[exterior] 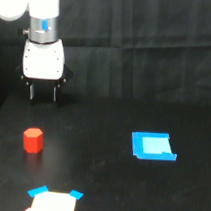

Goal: Pick up the red object from the table

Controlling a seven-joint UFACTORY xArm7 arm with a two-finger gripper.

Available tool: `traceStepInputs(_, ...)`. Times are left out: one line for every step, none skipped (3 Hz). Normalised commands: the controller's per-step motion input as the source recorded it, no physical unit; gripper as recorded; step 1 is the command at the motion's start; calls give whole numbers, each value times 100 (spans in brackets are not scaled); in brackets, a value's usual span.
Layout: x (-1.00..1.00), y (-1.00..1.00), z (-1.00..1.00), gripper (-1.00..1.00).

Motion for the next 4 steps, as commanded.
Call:
traceStepInputs(-27,-100,29,100)
traceStepInputs(-32,-100,13,60)
traceStepInputs(13,-100,-13,18)
traceStepInputs(25,-73,0,100)
